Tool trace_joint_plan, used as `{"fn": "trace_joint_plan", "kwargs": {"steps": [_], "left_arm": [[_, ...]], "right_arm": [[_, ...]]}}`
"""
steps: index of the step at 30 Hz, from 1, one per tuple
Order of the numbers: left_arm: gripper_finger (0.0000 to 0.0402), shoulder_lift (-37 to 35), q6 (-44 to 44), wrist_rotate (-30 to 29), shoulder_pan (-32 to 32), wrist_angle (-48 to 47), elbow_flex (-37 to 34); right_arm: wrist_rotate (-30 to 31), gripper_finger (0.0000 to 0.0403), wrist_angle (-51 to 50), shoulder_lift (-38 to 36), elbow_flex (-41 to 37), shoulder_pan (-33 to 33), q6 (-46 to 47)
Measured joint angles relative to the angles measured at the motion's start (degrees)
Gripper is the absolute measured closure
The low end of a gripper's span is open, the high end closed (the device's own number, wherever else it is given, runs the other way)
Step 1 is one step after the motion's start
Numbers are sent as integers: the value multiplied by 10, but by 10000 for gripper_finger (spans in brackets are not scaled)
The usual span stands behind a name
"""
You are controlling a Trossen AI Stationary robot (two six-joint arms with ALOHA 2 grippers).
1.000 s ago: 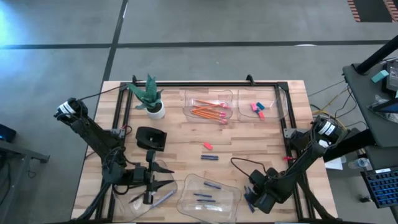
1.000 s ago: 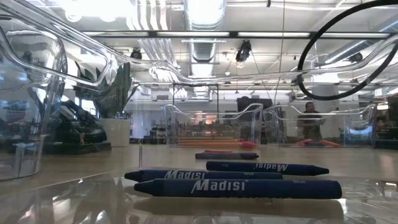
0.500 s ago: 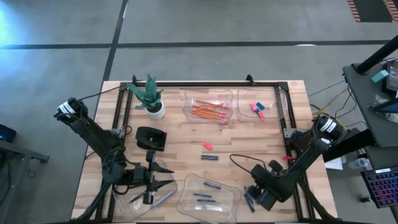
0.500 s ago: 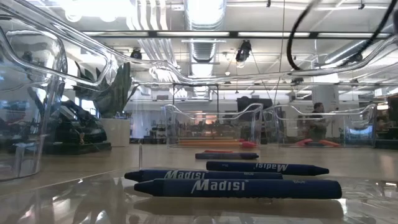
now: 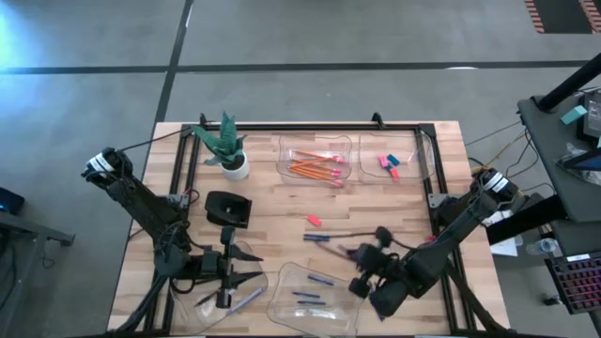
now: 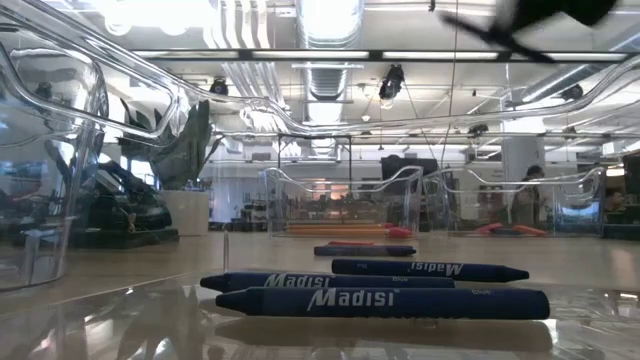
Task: Sort crayons/erasers/pens/pencils in bins
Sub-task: Put the blue crayon into the bottom right transparent bin
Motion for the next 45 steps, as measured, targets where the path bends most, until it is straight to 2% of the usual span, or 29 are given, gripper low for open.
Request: {"fn": "trace_joint_plan", "kwargs": {"steps": [5,8,10,13,17,24,31,45], "left_arm": [[281,0,0,0,3,0,-1],[281,0,0,0,4,0,-1],[281,0,0,0,5,0,-1],[281,0,0,0,5,0,-1],[281,0,0,0,7,0,-1],[281,0,0,0,7,0,-1],[281,0,0,0,7,0,-1],[281,0,0,0,7,0,-1]], "right_arm": [[-1,387,262,11,13,-7,-234],[-36,387,408,29,13,-7,-339],[-62,387,468,47,13,-7,-376],[-92,387,511,77,13,-9,-383],[-128,387,511,112,13,-17,-338],[-223,387,436,148,31,-40,-219],[-304,387,410,175,47,-55,-180],[-326,387,399,195,52,-59,-156]]}}
